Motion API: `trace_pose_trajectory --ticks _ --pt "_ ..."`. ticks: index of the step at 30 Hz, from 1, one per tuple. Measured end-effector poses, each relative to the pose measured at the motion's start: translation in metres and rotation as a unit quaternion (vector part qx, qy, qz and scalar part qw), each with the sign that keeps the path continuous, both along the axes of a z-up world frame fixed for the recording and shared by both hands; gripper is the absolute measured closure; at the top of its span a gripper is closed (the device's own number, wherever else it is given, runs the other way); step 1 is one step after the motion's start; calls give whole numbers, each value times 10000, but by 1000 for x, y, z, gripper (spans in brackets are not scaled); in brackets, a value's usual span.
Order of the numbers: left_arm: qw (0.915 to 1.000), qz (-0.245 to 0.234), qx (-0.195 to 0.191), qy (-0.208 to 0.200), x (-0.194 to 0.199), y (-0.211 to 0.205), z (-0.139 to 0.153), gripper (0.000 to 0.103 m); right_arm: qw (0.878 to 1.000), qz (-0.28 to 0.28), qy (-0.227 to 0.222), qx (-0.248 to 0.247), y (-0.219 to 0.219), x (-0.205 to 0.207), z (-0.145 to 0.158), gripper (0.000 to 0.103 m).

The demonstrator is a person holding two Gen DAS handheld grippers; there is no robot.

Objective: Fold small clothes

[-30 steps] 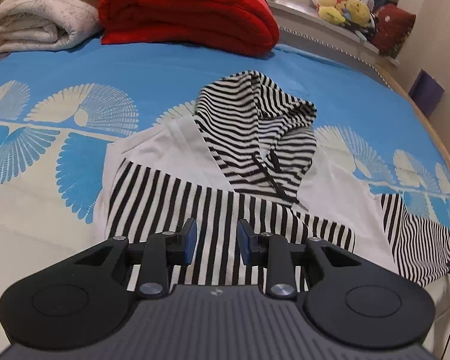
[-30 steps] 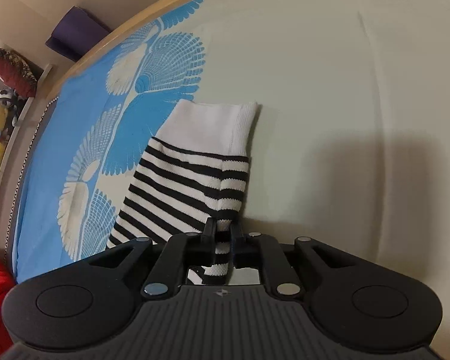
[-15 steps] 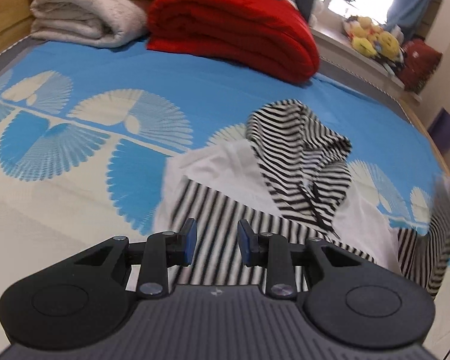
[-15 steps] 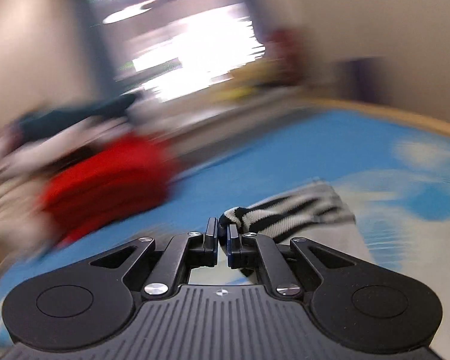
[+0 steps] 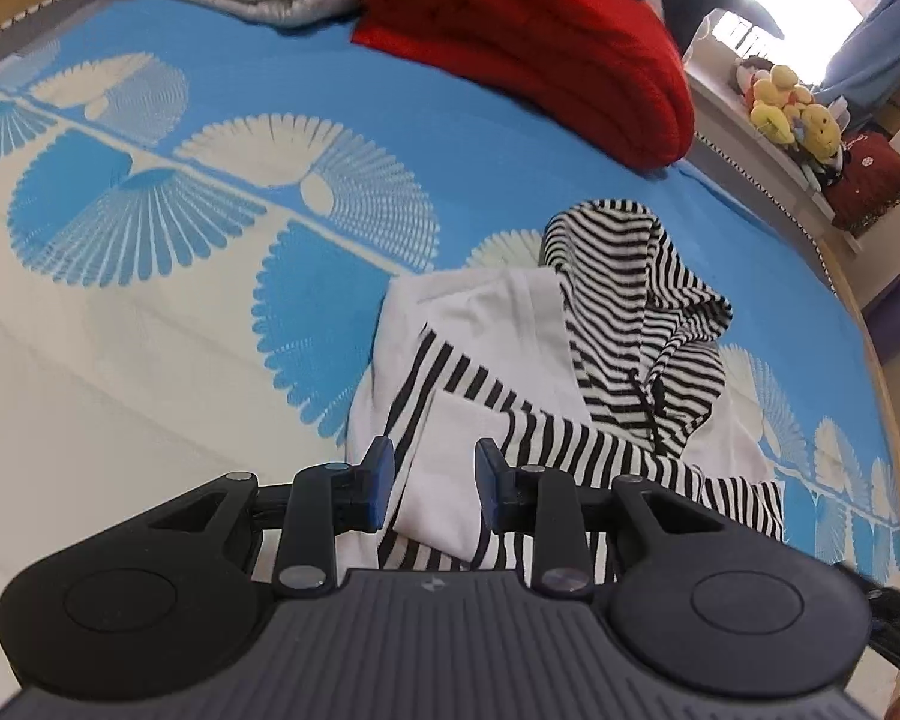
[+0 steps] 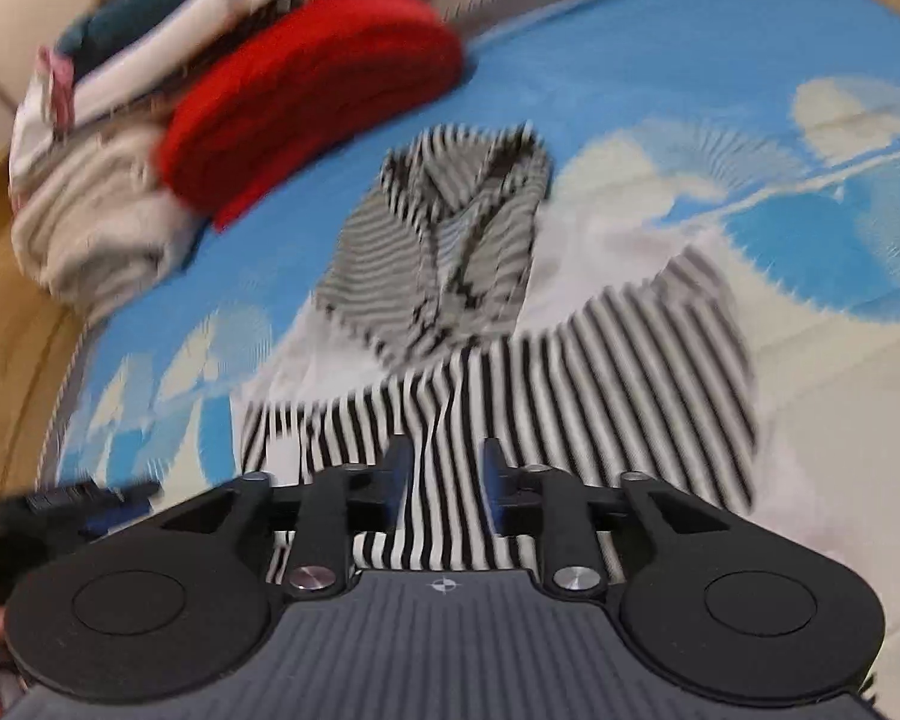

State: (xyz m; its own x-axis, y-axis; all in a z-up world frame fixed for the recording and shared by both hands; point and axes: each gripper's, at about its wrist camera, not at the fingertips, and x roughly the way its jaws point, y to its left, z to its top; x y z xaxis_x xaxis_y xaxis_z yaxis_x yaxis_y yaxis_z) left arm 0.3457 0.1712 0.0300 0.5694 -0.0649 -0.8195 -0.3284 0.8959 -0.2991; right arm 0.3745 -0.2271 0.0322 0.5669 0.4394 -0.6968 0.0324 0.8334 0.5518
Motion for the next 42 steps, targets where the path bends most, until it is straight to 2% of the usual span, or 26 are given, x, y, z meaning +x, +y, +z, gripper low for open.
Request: trace_pose_trajectory --ticks 3,5,7,10,12,14,19,25,28,29,30,31,34,40,42 --pt "9993 104 -296 203 2 3 -17 71 9991 -308 -305 -35 -15 -13 -11 61" --pt "9978 154 -541 352 4 3 -31 71 9979 -617 91 -195 -21 -8 -29 59" --pt "9954 243 -758 538 5 4 -46 71 9961 -764 434 101 -28 1 -44 59" --pt "9904 369 -1103 750 11 2 -66 71 9975 -582 393 -9 -31 11 -48 60" --pt "9868 500 -1255 896 14 -1 -77 71 9964 -722 399 -206 -38 15 -52 59" --pt "9848 569 -1378 891 18 -3 -85 70 9943 -938 509 -74 -50 15 -55 59" --pt "9790 971 -1349 1180 23 -7 -102 70 9915 -1120 666 24 -70 16 -60 59" --pt "9768 1193 -1346 1166 22 -7 -103 71 9834 -1377 1163 222 -77 12 -77 59" --pt "9741 1303 -1447 1150 20 -4 -105 74 9802 -1469 1310 225 -75 9 -82 59" --pt "9742 1314 -1455 1121 18 -3 -104 79 9798 -1473 1331 246 -74 8 -82 59" --pt "9752 1315 -1417 1080 18 -3 -104 92 9798 -1467 1339 247 -72 7 -82 59" --pt "9766 1291 -1378 1029 18 -2 -103 99 9802 -1448 1333 229 -70 7 -82 59" --pt "9817 1183 -1198 893 15 -5 -91 99 9817 -1360 1322 152 -61 4 -83 59" --pt "9914 947 -799 410 -6 -14 -38 100 9812 -1293 1425 161 -49 4 -86 59" --pt "9924 947 -658 431 -12 -17 -34 100 9806 -1346 1421 86 -48 3 -87 59"
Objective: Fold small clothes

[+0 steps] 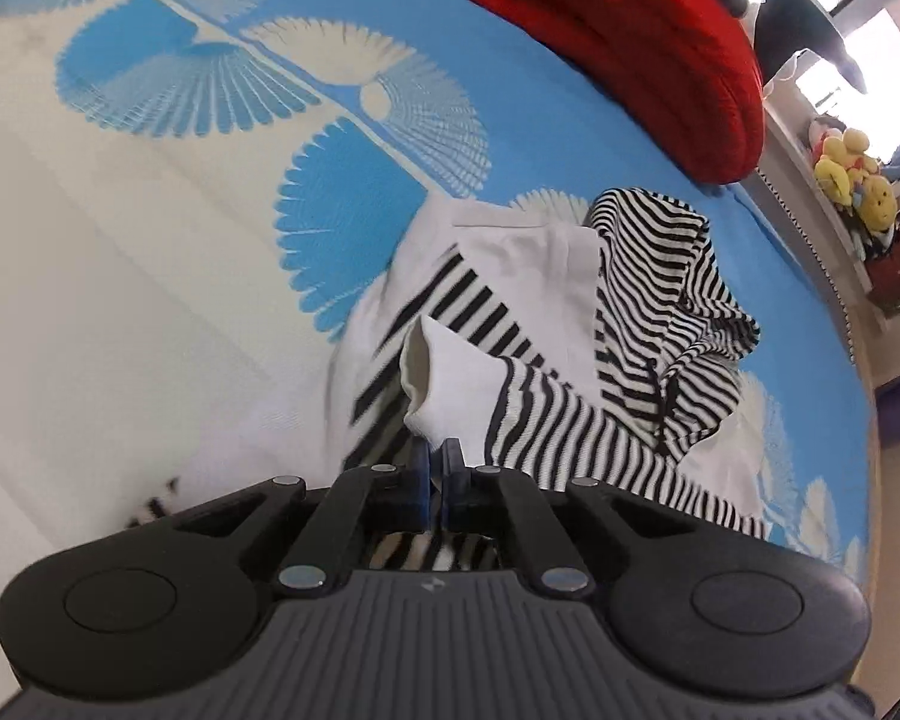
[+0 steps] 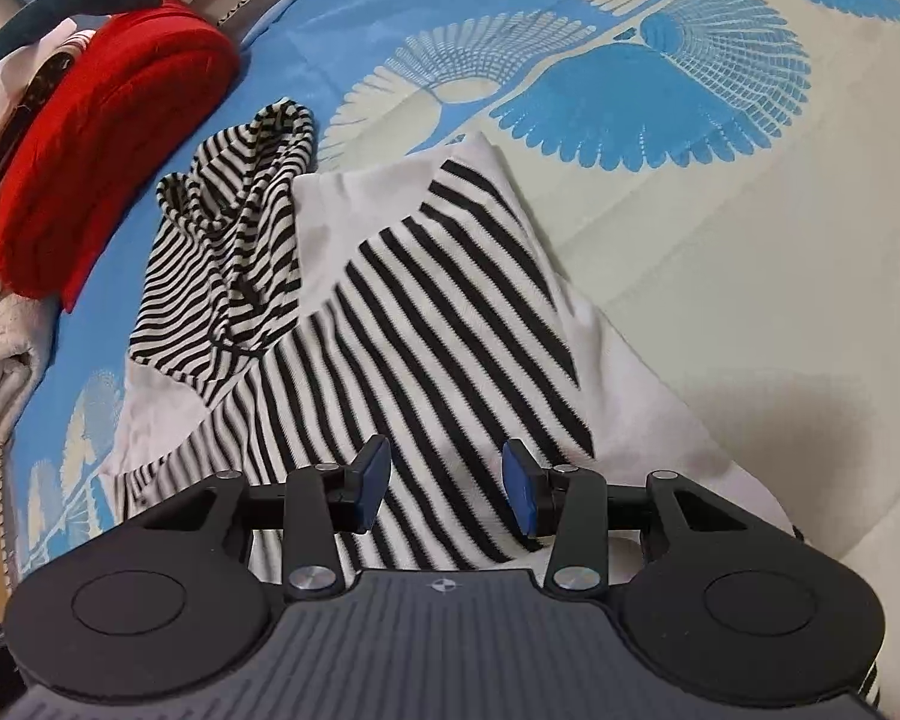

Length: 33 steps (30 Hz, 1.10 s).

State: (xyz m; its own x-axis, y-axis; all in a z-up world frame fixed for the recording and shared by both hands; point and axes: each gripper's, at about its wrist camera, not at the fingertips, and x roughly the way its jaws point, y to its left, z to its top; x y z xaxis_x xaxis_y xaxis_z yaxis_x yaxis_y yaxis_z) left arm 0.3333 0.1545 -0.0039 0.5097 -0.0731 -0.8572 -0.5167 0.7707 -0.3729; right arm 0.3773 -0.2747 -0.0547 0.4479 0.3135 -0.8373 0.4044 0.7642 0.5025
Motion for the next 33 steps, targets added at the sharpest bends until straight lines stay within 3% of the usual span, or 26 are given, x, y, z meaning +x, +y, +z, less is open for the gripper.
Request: trace_pose_trajectory --ticks 4,8,12,16,19,23,25,28,31,33 --pt "9972 91 -254 703 -1 9 -23 99 9993 -158 327 -132 -1 -3 -13 59" --pt "9980 -170 401 467 5 5 -11 99 9956 -433 822 -99 -12 -6 -38 68" --pt "9959 -673 410 442 17 -1 -24 95 9961 -454 717 -258 -14 -6 -32 68" --pt "9926 -585 412 983 15 8 -53 91 9970 -238 502 -541 -10 -2 -24 64" --pt "9939 -590 409 836 15 8 -44 90 9950 -272 739 -614 -15 -1 -34 64" --pt "9929 -869 634 499 19 -4 -29 86 9954 -129 384 -870 -10 1 -19 61" --pt "9926 -897 573 591 20 -5 -34 86 9963 -18 324 -796 -8 2 -17 60" --pt "9921 -858 311 864 21 -4 -51 86 9959 1 642 -640 -9 1 -29 60" --pt "9909 -886 542 858 20 -4 -47 85 9949 -121 737 -682 -14 1 -34 60" --pt "9900 -1007 728 660 21 -6 -37 77 9951 -84 580 -795 -10 3 -25 60"
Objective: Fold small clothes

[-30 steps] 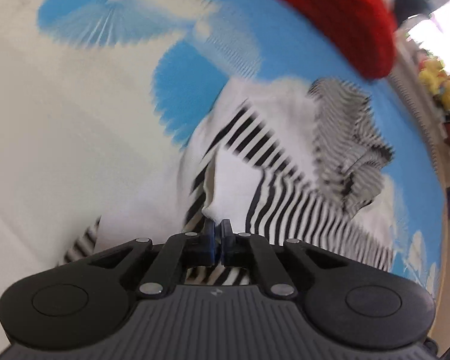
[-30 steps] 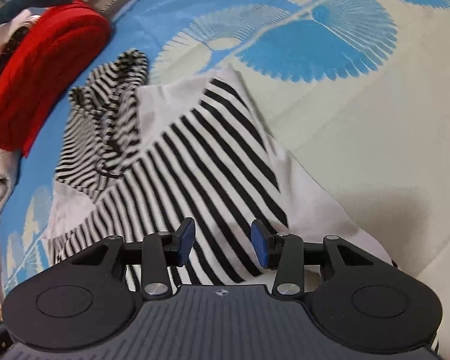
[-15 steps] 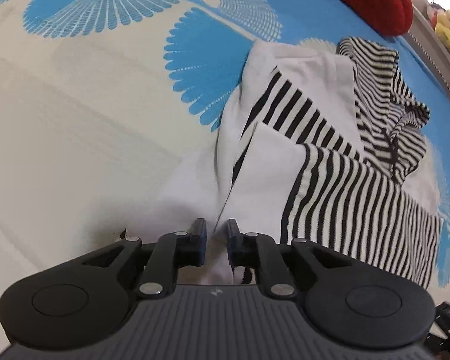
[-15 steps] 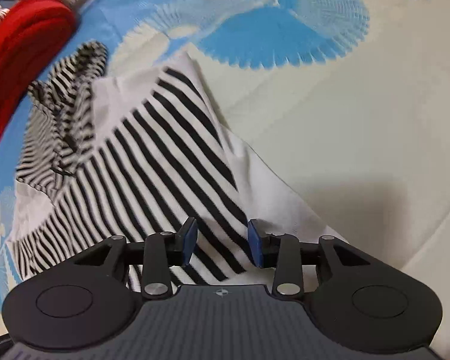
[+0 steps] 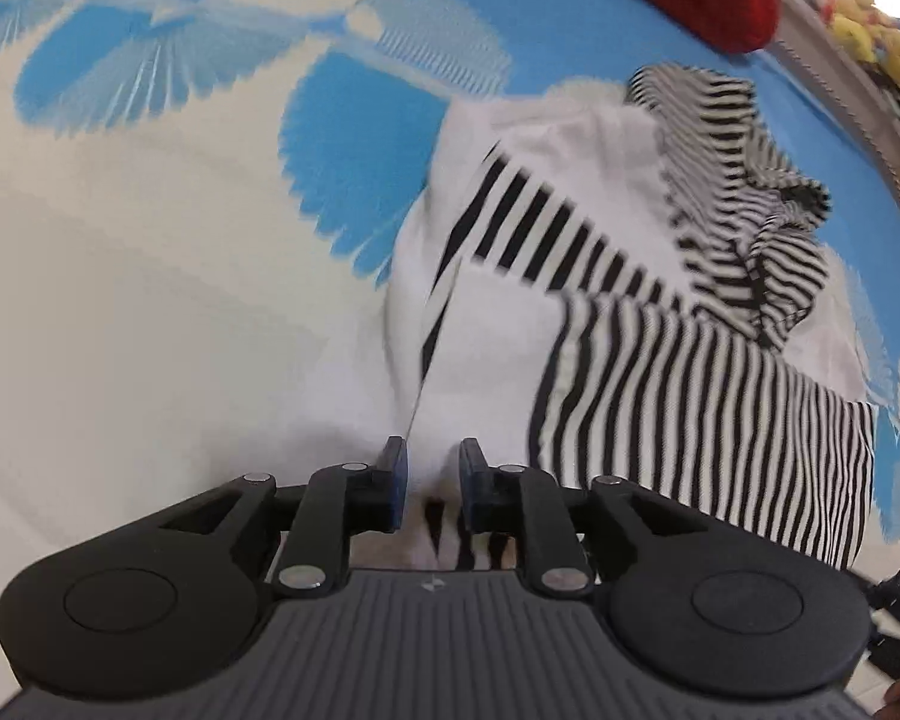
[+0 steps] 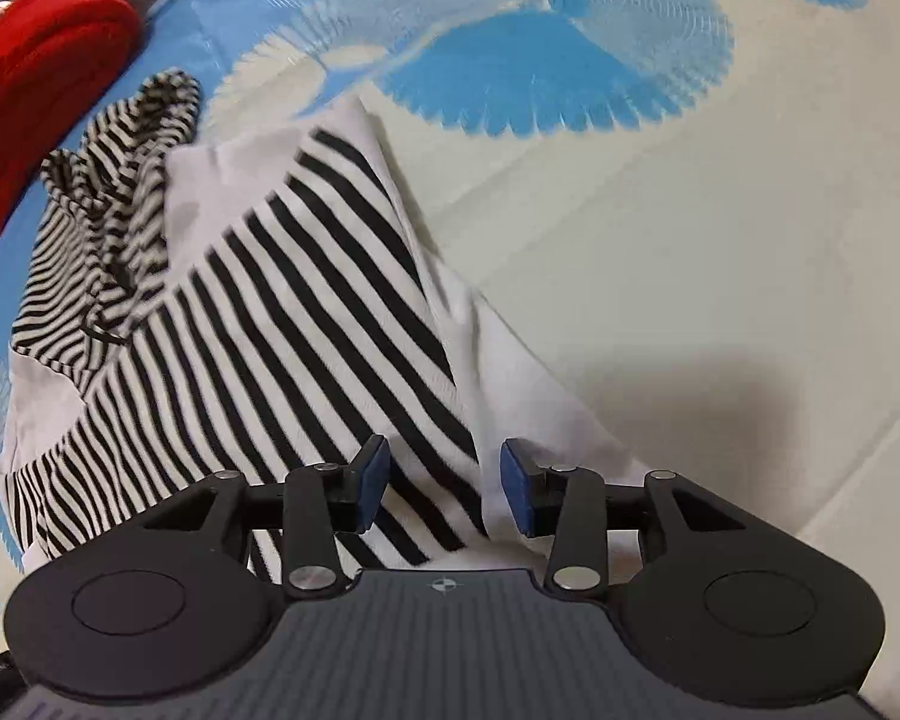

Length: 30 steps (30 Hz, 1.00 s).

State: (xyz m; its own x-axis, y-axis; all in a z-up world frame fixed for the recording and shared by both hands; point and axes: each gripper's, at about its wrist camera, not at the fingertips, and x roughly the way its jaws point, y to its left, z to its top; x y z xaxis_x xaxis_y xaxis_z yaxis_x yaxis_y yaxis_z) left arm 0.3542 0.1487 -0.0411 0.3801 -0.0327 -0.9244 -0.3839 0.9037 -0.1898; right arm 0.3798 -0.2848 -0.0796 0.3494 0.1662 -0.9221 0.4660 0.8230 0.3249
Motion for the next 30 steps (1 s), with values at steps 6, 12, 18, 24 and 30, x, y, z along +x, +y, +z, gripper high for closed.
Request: trace_pose_trajectory --ticks 6,12,18,24,30 --pt "9993 59 -115 354 3 3 -19 68 9998 42 170 131 2 1 -5 58" --pt "9986 -174 323 -368 4 -8 17 68 9956 626 -600 -348 14 7 33 56" --pt "9930 -360 505 -1007 7 -24 40 68 9815 1173 -1262 -837 21 10 64 56" --pt "9788 -702 969 -1661 7 -48 67 68 9766 1324 -1425 -921 12 6 74 56" --pt "9592 -1127 1510 -2108 17 -74 103 68 9755 1372 -1415 -980 1 9 77 56"
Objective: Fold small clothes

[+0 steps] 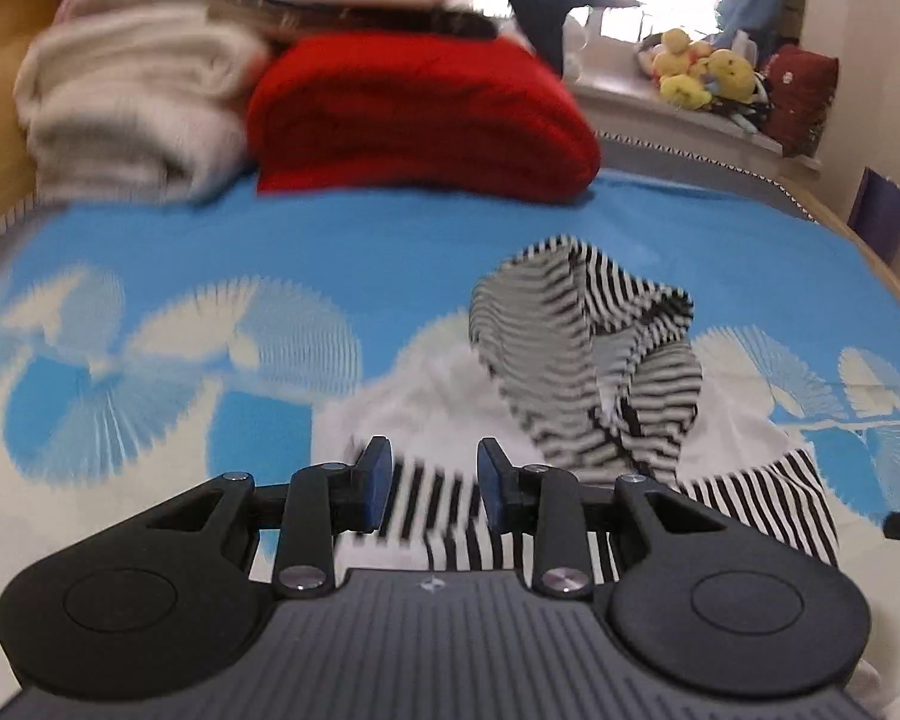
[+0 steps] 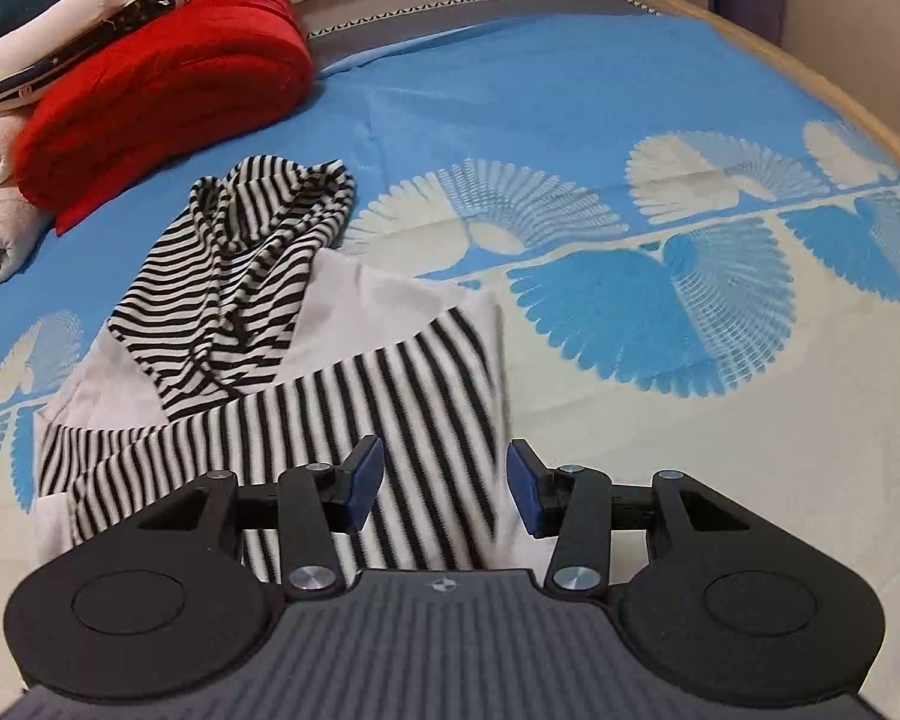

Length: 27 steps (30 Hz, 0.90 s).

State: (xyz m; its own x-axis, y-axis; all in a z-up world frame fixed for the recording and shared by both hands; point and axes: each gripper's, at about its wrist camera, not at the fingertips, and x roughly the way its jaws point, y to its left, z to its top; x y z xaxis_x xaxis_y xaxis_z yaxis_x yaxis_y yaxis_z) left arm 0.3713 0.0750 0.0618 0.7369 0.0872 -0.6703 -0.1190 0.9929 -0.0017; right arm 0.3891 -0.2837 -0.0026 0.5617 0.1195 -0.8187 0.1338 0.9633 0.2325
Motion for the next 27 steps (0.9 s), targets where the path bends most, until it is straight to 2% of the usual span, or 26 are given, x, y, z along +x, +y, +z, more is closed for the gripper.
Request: trace_pose_trajectory --ticks 4,6,7,9,13,18,27 --pt "9997 -161 -168 -90 39 -8 15 71 9996 119 -61 -238 -3 1 2 56" --pt "9995 -235 -178 -90 65 -12 15 86 9992 184 -90 -344 -5 2 3 56" --pt "9996 -262 -140 -24 81 -14 11 90 9991 189 -101 -379 -5 2 3 56" --pt "9989 -300 -317 181 114 -14 2 98 9992 157 -84 -347 -9 3 2 56" --pt "9975 -395 -380 452 183 -18 -18 99 9995 149 -29 -261 -15 4 0 56" --pt "9960 -460 -604 482 264 -21 -40 99 9996 -14 39 -284 -26 6 -8 56" --pt "9924 -252 -953 736 381 -17 -96 98 9994 -12 167 -290 -28 11 -22 56"
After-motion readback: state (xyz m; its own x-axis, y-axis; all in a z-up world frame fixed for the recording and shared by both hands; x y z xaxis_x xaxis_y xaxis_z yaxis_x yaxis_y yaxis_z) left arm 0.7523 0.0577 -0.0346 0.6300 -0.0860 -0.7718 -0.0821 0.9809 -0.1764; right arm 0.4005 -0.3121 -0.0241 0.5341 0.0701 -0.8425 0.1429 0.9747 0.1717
